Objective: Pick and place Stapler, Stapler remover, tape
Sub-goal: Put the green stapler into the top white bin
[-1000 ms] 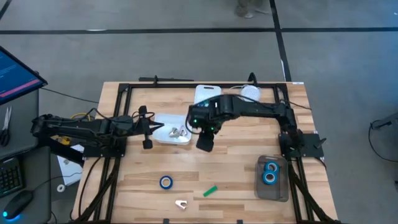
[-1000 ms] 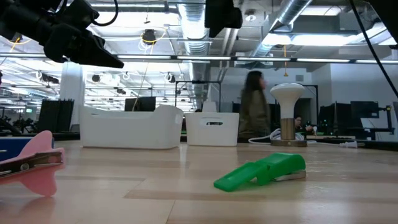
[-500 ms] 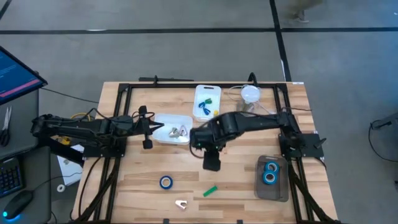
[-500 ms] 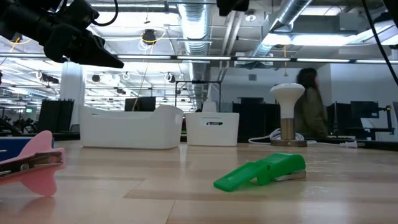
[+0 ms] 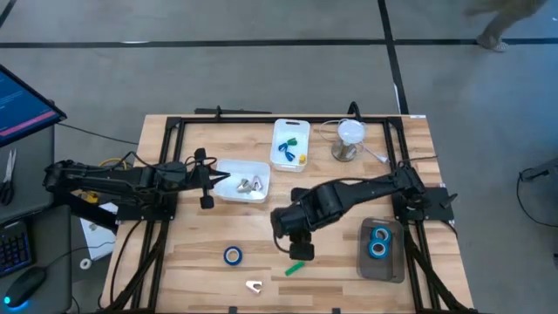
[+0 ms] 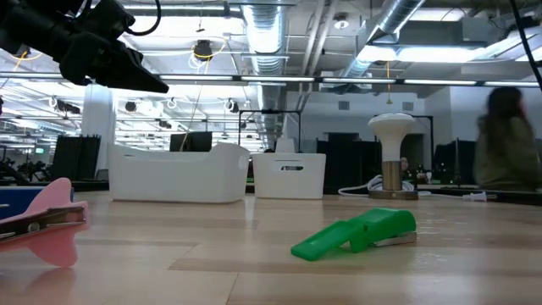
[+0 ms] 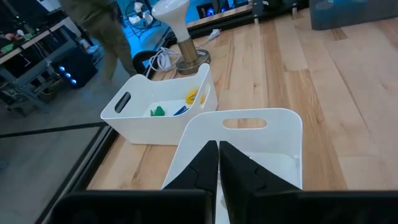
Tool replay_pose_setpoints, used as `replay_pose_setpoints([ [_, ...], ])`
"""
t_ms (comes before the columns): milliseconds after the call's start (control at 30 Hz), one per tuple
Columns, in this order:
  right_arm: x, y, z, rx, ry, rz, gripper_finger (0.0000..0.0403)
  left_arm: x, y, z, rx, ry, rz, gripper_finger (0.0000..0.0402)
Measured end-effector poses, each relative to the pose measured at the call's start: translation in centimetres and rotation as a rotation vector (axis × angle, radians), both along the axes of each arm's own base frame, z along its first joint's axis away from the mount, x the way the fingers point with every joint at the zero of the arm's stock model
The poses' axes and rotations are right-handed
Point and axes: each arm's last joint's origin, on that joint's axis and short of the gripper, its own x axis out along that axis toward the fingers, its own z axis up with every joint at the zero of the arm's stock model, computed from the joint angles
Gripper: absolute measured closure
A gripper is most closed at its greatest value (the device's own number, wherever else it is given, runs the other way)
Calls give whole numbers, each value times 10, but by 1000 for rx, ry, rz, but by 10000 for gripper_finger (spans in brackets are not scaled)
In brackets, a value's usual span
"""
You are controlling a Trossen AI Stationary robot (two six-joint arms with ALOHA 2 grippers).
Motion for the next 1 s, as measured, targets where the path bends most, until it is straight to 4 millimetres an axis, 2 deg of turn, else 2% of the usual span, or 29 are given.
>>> replay_pose_setpoints([
  [167,-3,16,-28,-25,69,38,272,0,0,0,0,0,0,394],
  [333,-6,31,-72,-43,131,72,272,0,0,0,-7,-3,3,394],
  [500,-6,39,-99,-9,118,-22,287,0,0,0,-27,-10,9,394],
  [600,-2,46,-109,51,49,-88,293,0,0,0,-31,-11,11,394],
  [700,-3,56,-115,62,20,-44,284,0,0,0,-31,-12,11,394],
  [900,-14,76,-124,24,13,109,226,0,0,0,-31,-12,11,394],
  [1000,-19,79,-130,11,28,133,200,0,0,0,-41,-16,15,394],
])
